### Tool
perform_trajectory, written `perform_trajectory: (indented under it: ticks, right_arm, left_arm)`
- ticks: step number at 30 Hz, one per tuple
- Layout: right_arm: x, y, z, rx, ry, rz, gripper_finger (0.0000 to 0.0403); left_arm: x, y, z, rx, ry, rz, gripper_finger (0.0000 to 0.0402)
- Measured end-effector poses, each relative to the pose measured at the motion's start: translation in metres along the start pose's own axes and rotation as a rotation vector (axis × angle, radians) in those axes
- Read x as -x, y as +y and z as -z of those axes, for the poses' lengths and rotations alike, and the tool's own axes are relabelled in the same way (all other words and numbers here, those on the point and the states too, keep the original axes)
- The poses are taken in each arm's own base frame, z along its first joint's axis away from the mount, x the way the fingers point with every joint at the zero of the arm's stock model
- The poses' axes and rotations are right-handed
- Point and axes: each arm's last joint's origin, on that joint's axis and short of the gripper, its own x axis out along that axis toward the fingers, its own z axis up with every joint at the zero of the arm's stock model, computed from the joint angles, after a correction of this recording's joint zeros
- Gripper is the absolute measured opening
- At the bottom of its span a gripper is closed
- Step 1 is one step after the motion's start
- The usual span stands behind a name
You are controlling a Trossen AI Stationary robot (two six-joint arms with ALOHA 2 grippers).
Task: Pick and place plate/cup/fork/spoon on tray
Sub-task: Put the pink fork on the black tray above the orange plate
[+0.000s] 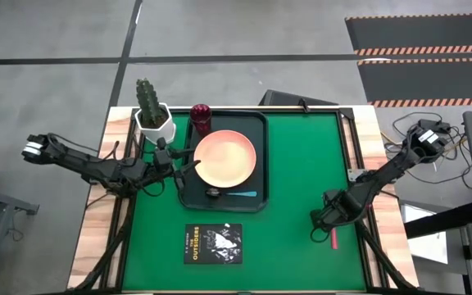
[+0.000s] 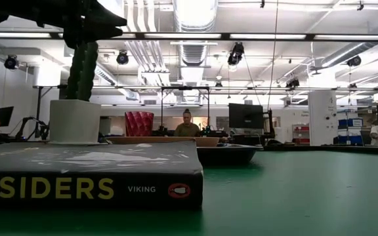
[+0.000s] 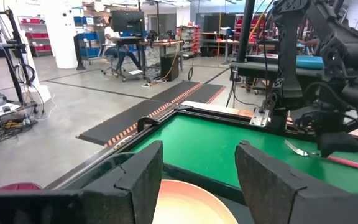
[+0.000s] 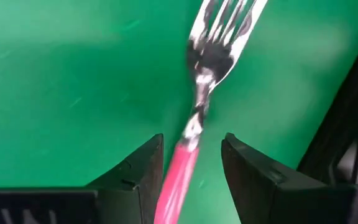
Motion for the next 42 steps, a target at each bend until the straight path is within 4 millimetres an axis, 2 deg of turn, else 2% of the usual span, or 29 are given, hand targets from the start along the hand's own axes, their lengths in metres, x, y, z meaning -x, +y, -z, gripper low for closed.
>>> perform_trajectory:
  ticks: [8, 16, 21, 27, 30, 33, 42]
  right_arm:
    - [-0.019, -0.006, -0.008, 0.028, -0.017, -0.028, 0.0128]
    - [-0.014, -0.003, -0.006, 0.062, -0.04, -0.055, 0.0025]
    - [0.006, 0.002, -0.003, 0.076, -0.087, -0.066, 0.0023]
    - [0.049, 0.021, -0.008, 0.123, -0.162, -0.114, 0.0023]
    - [0.072, 0.034, -0.023, 0.168, -0.214, -0.143, 0.0023]
    - [0.096, 0.047, -0.047, 0.231, -0.259, -0.194, 0.0023]
    - [0.157, 0.089, -0.15, 0.509, -0.391, -0.21, 0.0023]
  left_arm:
    - [0.0, 0.0, 0.0, 0.001, -0.001, 0.0, 0.018]
    - [0.001, 0.001, -0.002, 0.0, -0.01, 0.0, 0.018]
    - [0.002, 0.002, -0.003, -0.023, -0.014, 0.0, 0.018]
    - [0.004, 0.003, -0.006, -0.049, -0.029, -0.003, 0.018]
    - [0.004, 0.004, -0.007, -0.077, -0.035, -0.004, 0.018]
    - [0.006, 0.005, -0.009, -0.087, -0.046, -0.008, 0.018]
    - [0.013, 0.011, -0.017, -0.067, -0.084, -0.009, 0.018]
